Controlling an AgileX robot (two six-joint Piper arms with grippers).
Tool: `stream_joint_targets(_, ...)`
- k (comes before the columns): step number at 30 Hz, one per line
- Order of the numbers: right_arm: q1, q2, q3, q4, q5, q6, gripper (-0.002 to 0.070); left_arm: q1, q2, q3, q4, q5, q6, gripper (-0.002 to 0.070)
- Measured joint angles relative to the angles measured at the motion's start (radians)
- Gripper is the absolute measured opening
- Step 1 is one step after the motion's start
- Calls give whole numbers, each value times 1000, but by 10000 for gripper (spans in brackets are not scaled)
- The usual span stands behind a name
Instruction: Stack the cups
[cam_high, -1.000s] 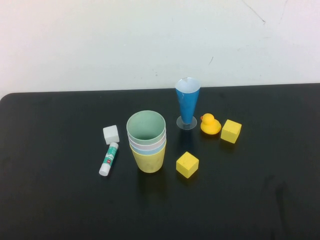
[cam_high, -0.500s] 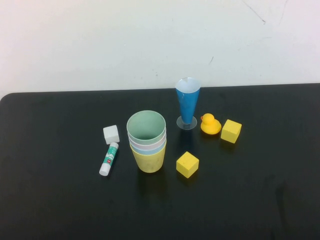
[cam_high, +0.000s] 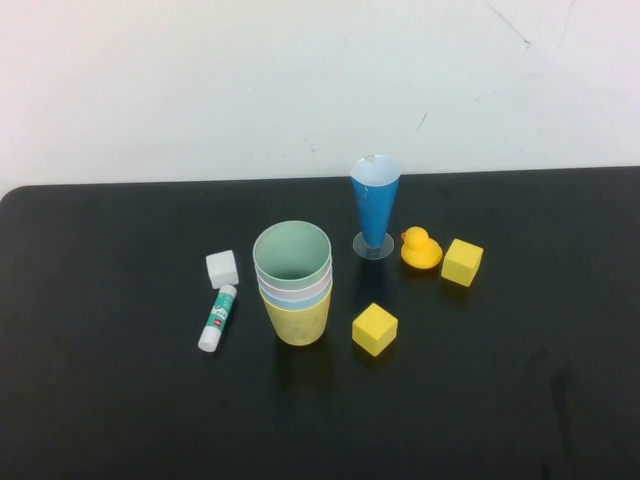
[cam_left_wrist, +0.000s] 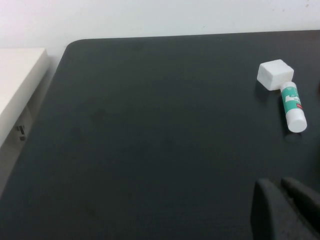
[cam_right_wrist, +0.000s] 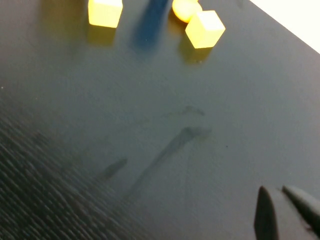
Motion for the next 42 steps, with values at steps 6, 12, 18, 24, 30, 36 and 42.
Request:
stream_joint_targets(6,-95,-61,9,0,3,-17,-1,0,0,0,0,0,0,-2)
stream_joint_targets(12,-395,-183,133,11,-78,-22,-1,0,0,0,0,0,-2,-2)
stream_joint_targets(18,-590,-359,323,9,-211,-20,-1,0,0,0,0,0,-2,-2)
stream_joint_targets(24,-628,-386,351,11,-232,-1,-1,0,0,0,0,0,-2,-2)
stream_joint_targets(30,-628,-387,351,11,-232,0,-1,0,0,0,0,0,-4,-2)
stream_joint_targets(36,-628,-387,351,149,-246,-11,-1,0,0,0,0,0,-4,-2)
stream_joint_targets(42,-628,-387,351,214,-248,-90,-1,0,0,0,0,0,-4,-2)
